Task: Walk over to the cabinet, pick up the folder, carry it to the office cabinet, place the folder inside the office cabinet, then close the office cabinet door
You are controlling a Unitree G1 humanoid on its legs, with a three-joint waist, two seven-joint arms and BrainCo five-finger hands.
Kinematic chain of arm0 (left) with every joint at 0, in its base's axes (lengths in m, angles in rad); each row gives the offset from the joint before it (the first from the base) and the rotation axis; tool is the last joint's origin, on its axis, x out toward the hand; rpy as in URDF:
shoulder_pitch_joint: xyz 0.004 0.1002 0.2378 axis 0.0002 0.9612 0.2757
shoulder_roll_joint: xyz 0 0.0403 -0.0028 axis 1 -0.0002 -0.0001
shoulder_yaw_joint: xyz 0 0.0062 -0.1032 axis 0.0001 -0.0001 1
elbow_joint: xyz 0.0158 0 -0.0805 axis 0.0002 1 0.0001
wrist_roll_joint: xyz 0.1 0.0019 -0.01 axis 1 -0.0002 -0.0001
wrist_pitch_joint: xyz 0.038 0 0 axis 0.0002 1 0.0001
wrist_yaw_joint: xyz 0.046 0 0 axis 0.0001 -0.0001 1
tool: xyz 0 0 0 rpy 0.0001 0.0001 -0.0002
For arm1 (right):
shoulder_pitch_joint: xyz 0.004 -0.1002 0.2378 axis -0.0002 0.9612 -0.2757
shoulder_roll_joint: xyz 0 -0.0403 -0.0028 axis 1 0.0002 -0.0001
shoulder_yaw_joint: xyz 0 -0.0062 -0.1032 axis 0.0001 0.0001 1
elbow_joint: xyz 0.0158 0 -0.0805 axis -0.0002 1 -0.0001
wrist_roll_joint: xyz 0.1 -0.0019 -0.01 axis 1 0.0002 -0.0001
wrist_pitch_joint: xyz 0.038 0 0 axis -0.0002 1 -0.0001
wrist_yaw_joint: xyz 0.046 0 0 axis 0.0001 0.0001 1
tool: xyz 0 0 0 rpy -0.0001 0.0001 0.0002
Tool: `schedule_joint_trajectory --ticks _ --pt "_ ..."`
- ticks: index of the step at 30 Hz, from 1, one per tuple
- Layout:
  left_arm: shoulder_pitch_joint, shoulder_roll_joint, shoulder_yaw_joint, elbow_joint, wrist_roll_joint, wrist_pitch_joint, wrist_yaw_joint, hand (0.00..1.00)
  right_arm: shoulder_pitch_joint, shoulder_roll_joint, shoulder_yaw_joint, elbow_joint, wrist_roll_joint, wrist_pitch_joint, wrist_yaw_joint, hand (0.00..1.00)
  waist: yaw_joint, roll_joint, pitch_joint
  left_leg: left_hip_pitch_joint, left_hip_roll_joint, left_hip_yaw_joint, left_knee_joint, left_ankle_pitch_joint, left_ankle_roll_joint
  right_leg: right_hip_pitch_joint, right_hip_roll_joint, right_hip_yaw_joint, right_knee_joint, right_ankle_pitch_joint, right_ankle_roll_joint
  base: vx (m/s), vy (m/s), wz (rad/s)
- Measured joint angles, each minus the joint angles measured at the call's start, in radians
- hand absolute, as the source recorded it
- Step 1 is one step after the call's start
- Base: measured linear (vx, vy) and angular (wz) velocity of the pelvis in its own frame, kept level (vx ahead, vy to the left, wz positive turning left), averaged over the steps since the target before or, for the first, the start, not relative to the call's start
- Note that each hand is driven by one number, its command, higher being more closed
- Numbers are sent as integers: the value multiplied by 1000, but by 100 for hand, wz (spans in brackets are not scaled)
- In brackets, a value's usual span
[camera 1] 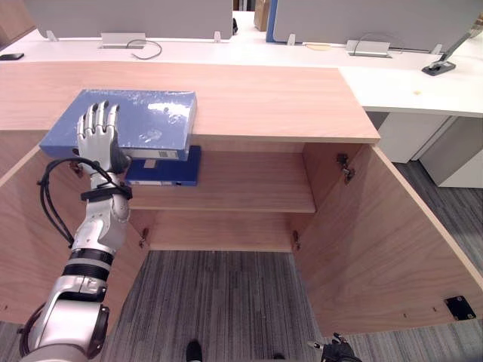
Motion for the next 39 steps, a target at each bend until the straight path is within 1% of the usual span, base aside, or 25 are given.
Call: schedule_joint_trajectory --ticks 5,7,12,18,27,28,31,39 --pt "0 -1 -6 5 -4 0 -7 0 8 1 -1 0 0 0 0 0 -3 0 0 2 0 5 0 -2 0 0 0 4 -1 0 0 2 4 -1" --pt "-6 -1 -18 32 -5 0 -8 0 9 1 -2 1 0 0 0 0 -4 0 0 8 0 11 0 -4 -1 3 0 10 -1 0 1 9 17 -8" --pt "-19 -3 -23 82 -5 0 -9 0 16 1 -3 3 0 0 0 0 -20 0 0 13 0 15 0 -7 0 6 0 14 -3 1 1 0 3 -1" --pt "-30 -4 -42 139 -6 1 -10 0 27 3 -30 3 0 0 0 0 -23 -1 0 22 0 30 0 -13 -1 6 -1 31 -4 2 0 2 16 -7" --pt "-56 -5 -64 201 -9 -1 -18 0 32 4 -31 13 2 0 1 0 -31 -2 0 31 1 47 1 -17 -1 6 -1 44 -7 4 -1 -1 7 -4" --pt "-58 -5 -65 206 -9 -1 -18 100 32 4 -31 13 3 0 0 0 -31 -2 0 31 1 47 1 -17 -1 6 -1 45 -7 5 -1 0 0 0" --pt "-61 -4 -64 223 -9 0 -14 100 32 4 -31 15 3 0 0 0 -36 -2 0 32 1 50 1 -18 -1 6 -1 47 -8 6 -2 0 0 0" --pt "-78 -2 -62 240 -8 0 24 100 32 4 -39 22 8 0 0 0 -37 -3 -1 45 1 68 0 -22 -1 15 -2 66 -22 19 -6 -19 25 -7"
